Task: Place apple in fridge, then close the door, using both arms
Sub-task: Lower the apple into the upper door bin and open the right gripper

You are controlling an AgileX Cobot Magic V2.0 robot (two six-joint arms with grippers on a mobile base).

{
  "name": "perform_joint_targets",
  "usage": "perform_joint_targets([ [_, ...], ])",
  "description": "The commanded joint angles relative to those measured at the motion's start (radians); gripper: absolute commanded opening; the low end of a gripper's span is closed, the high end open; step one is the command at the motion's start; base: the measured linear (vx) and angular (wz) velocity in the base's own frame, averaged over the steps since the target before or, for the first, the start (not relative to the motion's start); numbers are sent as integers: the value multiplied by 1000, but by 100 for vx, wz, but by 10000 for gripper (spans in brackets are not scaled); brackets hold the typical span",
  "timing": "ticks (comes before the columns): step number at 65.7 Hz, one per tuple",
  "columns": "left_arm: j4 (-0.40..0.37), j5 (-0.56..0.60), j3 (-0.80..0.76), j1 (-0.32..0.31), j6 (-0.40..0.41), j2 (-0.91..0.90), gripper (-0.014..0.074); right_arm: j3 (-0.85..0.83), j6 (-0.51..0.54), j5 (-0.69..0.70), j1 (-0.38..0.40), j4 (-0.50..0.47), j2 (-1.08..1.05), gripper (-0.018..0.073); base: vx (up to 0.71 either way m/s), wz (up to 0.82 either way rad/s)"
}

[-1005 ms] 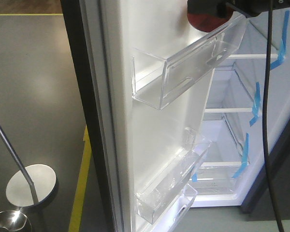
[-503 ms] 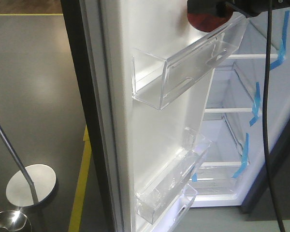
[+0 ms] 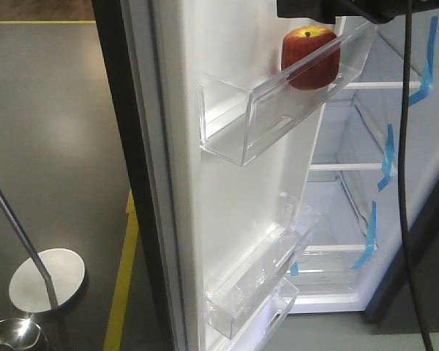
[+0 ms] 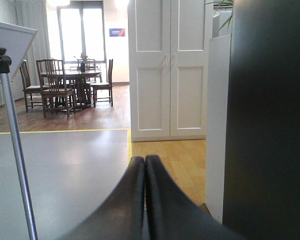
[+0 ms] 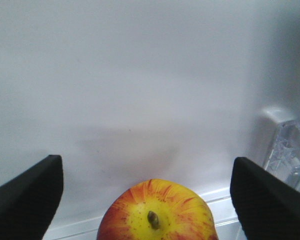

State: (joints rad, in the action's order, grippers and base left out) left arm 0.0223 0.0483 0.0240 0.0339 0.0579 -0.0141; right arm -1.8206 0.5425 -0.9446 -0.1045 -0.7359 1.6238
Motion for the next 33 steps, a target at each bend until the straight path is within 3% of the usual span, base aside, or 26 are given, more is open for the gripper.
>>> perform_joint_targets([
  [1, -9, 76, 26, -8, 2, -1, -6, -28, -4, 33, 1, -25, -48, 650, 0, 0],
  [13, -9, 76, 26, -8, 2, -1, -6, -37, -9, 2, 1, 46, -127, 631, 0, 0],
  [22, -9, 76, 26, -8, 2, -1, -6, -26, -117, -119, 1, 180, -212, 609, 0, 0],
  [33, -9, 76, 26, -8, 2, -1, -6, 193, -172, -114, 1, 282, -392, 588, 0, 0],
])
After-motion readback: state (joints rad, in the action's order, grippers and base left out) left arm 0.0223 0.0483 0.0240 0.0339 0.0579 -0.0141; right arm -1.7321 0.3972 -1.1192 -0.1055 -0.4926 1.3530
